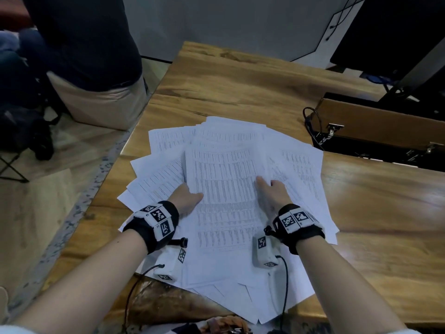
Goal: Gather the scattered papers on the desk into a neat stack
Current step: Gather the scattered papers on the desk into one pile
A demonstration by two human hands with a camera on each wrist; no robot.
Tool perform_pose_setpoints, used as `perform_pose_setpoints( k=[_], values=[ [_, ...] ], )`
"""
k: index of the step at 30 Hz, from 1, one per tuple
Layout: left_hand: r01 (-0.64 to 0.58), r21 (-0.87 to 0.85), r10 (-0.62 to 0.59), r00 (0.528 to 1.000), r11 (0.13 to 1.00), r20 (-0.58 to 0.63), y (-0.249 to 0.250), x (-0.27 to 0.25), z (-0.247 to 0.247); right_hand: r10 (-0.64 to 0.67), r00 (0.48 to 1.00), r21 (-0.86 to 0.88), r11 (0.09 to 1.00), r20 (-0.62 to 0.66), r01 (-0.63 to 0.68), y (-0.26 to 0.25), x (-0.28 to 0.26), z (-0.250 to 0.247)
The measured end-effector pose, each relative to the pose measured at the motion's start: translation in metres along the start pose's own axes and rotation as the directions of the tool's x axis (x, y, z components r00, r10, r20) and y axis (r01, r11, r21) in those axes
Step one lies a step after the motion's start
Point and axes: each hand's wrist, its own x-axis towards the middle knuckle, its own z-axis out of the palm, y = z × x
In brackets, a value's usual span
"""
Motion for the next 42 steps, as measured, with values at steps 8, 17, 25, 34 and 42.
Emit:
perform_pose_setpoints(
  k=[8,17,25,34,42],
  values=[
    [-0.067,-0.227,0.062,0.998,0.972,-0.032,-0.016,-0.01,0.003,-0.022,0.983,-0.157,0.986,0.181,0.051,0.003,-0.008,-0.013],
    [0.194,0.144,-0.125,0.913,0.97,-0.389,-0.039,-0.015,-0.04,-0.031,0.98,-0.721,0.682,-0.195,-0.122,0.043,0.043,-0.069],
    [0.059,-0.117,-0.106,0.884,0.991,-0.456,-0.031,-0.008,-0.041,-0.05,0.988,-0.434,0.901,-0.145,-0.019,0.031,0.047,-0.071],
    [-0.137,0.117,0.18,0.775,0.984,-0.606,-0.022,-0.005,-0.035,-0.063,0.991,-0.161,0.986,-0.115,0.044,0.021,0.03,-0.059],
    [-0.14,-0.165,0.075,0.934,0.976,-0.349,-0.032,-0.004,-0.061,-0.03,0.999,-0.154,0.988,-0.022,0.026,0.009,0.02,-0.047]
  ],
)
